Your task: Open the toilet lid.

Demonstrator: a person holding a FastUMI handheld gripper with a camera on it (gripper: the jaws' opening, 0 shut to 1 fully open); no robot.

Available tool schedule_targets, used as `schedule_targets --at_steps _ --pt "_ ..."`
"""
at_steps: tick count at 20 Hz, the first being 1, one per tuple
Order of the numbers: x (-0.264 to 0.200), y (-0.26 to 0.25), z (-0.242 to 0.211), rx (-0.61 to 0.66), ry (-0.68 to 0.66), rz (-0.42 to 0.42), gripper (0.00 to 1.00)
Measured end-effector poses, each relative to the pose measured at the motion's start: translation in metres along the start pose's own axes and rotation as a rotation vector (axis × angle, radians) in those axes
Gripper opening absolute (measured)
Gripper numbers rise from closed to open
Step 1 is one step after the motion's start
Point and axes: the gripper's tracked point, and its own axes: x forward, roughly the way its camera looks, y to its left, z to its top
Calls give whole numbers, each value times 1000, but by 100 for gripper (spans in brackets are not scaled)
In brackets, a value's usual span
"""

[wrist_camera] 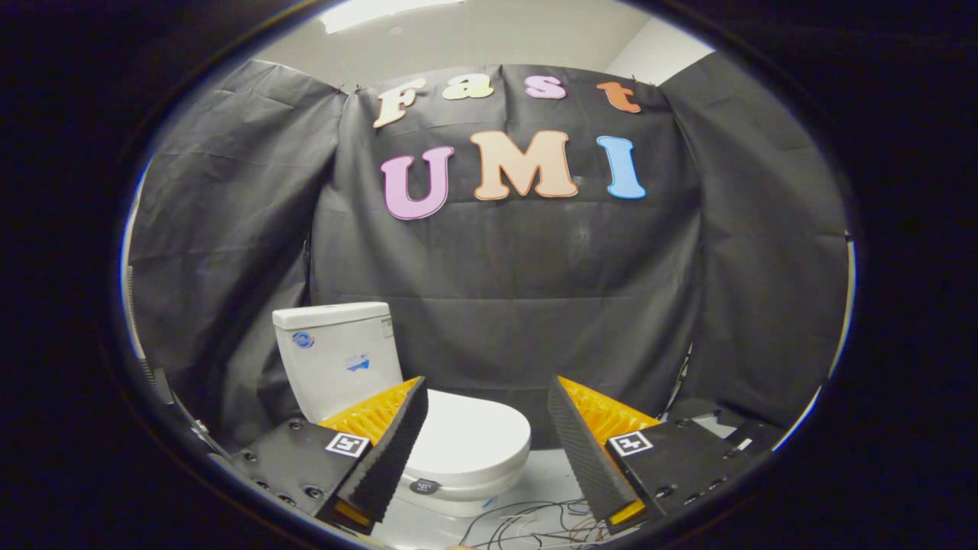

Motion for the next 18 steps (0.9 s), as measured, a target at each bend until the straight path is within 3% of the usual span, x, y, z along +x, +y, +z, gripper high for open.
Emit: schedule_targets --at_steps 18 --pt "2 -1 1 -2 -4 1 98"
